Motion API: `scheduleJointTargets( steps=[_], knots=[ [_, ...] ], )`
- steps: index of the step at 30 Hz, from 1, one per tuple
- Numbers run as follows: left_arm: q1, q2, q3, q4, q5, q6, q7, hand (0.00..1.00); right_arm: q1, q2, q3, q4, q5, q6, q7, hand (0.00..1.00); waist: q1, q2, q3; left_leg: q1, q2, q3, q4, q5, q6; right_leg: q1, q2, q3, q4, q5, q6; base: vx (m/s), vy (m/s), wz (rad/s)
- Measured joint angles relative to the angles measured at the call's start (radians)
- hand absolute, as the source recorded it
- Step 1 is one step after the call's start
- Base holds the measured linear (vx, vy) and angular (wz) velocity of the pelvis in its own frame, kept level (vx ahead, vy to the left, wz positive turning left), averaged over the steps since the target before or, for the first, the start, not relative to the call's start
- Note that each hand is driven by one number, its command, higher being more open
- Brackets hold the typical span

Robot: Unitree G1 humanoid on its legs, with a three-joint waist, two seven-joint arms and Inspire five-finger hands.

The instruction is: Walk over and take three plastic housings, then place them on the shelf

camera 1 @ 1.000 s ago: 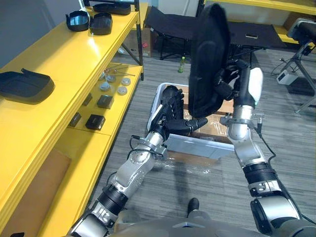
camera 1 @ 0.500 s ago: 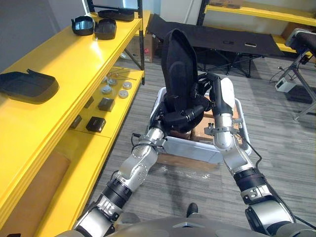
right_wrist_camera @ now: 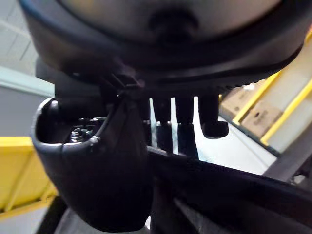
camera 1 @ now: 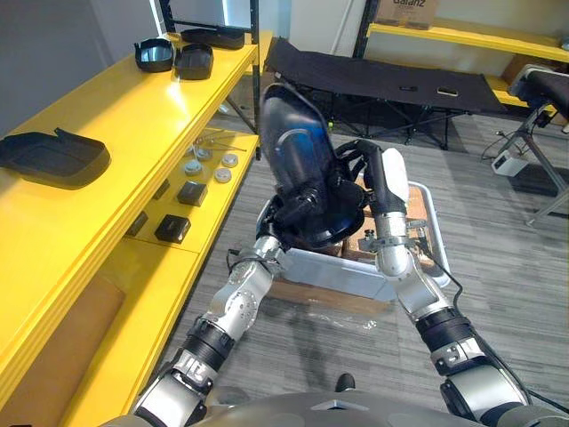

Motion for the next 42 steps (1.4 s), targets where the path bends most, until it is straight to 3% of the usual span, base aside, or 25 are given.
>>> scheduleJointTargets(
  steps=[3, 13, 14, 22, 30, 37, 42],
  knots=[
    [0.0, -0.001, -0.026, 0.0, -0.073, -0.022, 0.0, 0.0, 0.0, 0.033, 0.004, -0.004, 0.003, 0.005, -0.006, 0.0, 0.007, -0.003, -0.002, -0.001, -0.002, -0.003, 0.0, 0.0, 0.0, 0.002, -0.003, -0.004, 0.0, 0.0, 0.0, 0.0, 0.003, 0.01],
    [0.001, -0.001, -0.046, 0.0, -0.1, -0.07, 0.0, 0.0, 0.0, 0.041, 0.005, -0.018, 0.003, 0.013, -0.008, 0.0, 0.003, -0.005, -0.003, 0.0, -0.008, -0.004, 0.0, 0.0, 0.001, 0.002, -0.008, -0.004, 0.0, 0.001, 0.002, 0.0, 0.0, 0.0],
    [0.001, -0.001, -0.046, 0.0, -0.1, -0.072, 0.0, 0.0, 0.0, 0.042, 0.006, -0.022, 0.003, 0.016, -0.008, 1.0, 0.003, -0.005, -0.003, 0.0, -0.008, -0.004, 0.0, 0.0, 0.001, 0.002, -0.008, -0.004, 0.0, 0.001, 0.002, 0.0, 0.0, 0.0],
    [0.001, -0.001, -0.047, -0.002, -0.082, -0.114, 0.0, 0.0, 0.012, 0.044, 0.031, -0.057, 0.001, 0.025, -0.014, 1.0, 0.001, -0.017, -0.011, 0.002, -0.008, -0.003, -0.002, 0.0, 0.001, 0.002, -0.008, -0.004, 0.0, 0.001, 0.002, 0.0, 0.0, 0.0],
    [0.001, -0.001, -0.044, -0.103, 0.077, -0.118, 0.084, 0.0, 0.049, 0.044, 0.032, -0.111, 0.047, 0.001, -0.065, 1.0, 0.002, -0.026, -0.017, 0.004, -0.008, -0.001, -0.002, 0.0, 0.001, 0.001, -0.009, -0.006, 0.0, -0.001, -0.001, 0.0, 0.0, 0.0],
    [0.001, -0.018, -0.029, -0.257, 0.473, -0.115, 0.252, 0.0, 0.06, 0.062, 0.037, -0.157, 0.125, -0.066, -0.103, 1.0, -0.018, -0.026, -0.02, 0.011, -0.008, 0.009, -0.005, 0.0, 0.001, -0.001, -0.008, -0.004, 0.0, -0.001, -0.002, 0.0, 0.0, -0.03],
    [0.001, -0.088, 0.032, -0.296, 0.774, -0.096, 0.349, 0.0, 0.092, 0.097, 0.049, -0.162, 0.161, -0.067, -0.091, 1.0, -0.021, -0.023, -0.029, 0.02, -0.008, 0.019, -0.014, 0.0, 0.001, -0.003, -0.008, 0.0, 0.0, -0.003, -0.003, 0.0, 0.006, -0.04]
  ],
)
